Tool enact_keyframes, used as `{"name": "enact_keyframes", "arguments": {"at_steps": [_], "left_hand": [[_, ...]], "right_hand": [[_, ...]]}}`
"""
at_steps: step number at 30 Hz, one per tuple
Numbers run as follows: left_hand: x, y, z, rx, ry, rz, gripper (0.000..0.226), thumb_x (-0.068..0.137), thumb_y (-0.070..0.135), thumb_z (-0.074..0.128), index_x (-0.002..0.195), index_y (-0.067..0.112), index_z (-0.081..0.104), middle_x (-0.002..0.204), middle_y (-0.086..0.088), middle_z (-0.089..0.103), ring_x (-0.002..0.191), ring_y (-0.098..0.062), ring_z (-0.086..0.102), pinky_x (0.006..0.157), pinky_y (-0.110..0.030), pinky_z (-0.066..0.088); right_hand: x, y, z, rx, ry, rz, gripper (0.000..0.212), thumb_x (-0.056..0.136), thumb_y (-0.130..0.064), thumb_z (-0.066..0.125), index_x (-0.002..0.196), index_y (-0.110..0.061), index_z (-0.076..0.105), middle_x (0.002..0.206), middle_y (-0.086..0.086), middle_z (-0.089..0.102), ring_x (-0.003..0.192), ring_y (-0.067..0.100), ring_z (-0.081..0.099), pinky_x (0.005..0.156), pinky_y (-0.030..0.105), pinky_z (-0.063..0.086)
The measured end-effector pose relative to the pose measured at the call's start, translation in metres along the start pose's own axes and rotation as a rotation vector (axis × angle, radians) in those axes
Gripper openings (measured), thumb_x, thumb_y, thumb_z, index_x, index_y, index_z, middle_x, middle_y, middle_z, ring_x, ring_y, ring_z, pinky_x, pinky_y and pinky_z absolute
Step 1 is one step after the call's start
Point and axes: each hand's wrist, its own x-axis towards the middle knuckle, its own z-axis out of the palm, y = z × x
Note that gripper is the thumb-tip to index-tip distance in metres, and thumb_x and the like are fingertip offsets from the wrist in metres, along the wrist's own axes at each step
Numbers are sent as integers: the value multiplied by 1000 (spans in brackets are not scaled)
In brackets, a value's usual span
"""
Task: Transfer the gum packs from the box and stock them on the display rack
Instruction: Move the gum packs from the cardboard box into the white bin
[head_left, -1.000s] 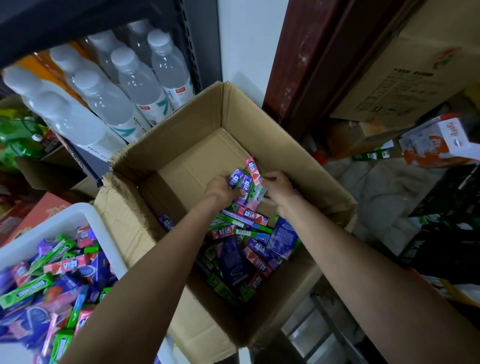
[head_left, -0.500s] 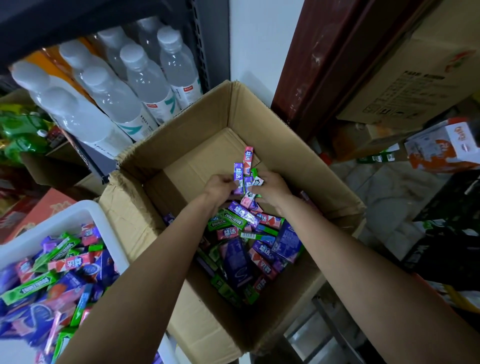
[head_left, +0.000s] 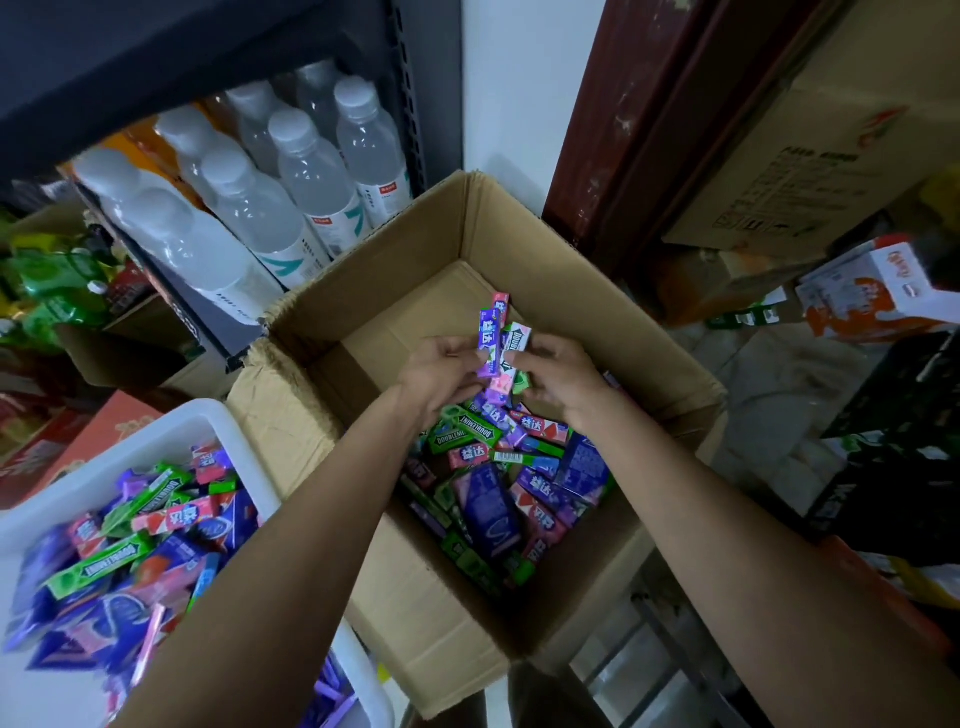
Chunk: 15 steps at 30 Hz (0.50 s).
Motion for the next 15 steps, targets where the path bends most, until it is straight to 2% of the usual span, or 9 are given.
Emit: {"name": "enact_keyframes", "arguments": {"at_steps": [3, 6, 8, 10, 12, 15], "left_hand": [[-26, 4, -9, -55, -51, 122, 27, 93, 8, 56, 119, 4, 58, 85, -2, 71, 65, -6, 67, 66, -16, 56], [-59, 6, -20, -93, -66, 229, 29, 92, 4, 56, 121, 2, 57, 84, -2, 72, 70, -10, 68, 72, -20, 56], [-86, 5, -29, -70, -13, 290, 31, 91, 5, 57, 122, 1, 56, 90, -5, 70, 74, -11, 66, 77, -24, 55], [-115, -1, -39, -68, 35, 331, 32, 92, 7, 57, 123, 1, 55, 90, -4, 68, 74, -10, 66, 76, -25, 56], [-145, -12, -51, -95, 73, 342, 30, 92, 10, 57, 121, 4, 55, 88, -4, 67, 73, -11, 67, 73, -27, 58], [-188, -35, -72, -142, 119, 334, 20, 92, 9, 57, 112, 9, 57, 84, -4, 70, 72, -13, 69, 67, -25, 57]], "right_hand": [[-25, -9, 5, 15, -5, -97, 10, 89, -14, 60, 99, -18, 62, 89, -2, 64, 76, 9, 57, 54, 20, 41], [-57, -17, 18, 32, -21, -188, 16, 90, -12, 60, 105, -17, 62, 91, -2, 64, 76, 8, 57, 58, 20, 42], [-79, -20, 31, 41, -56, -241, 14, 90, -11, 59, 102, -19, 63, 91, -1, 65, 75, 7, 56, 58, 20, 41], [-101, -20, 45, 18, -88, -288, 19, 90, -12, 60, 108, -16, 63, 95, 0, 65, 75, 6, 56, 55, 18, 39], [-122, -16, 61, -7, -131, -319, 23, 90, -11, 59, 112, -13, 62, 97, 2, 65, 77, 8, 56, 55, 19, 38], [-154, -3, 90, -25, -223, -342, 17, 90, -8, 57, 105, -14, 62, 88, 0, 65, 73, 7, 57, 53, 18, 38]]}}
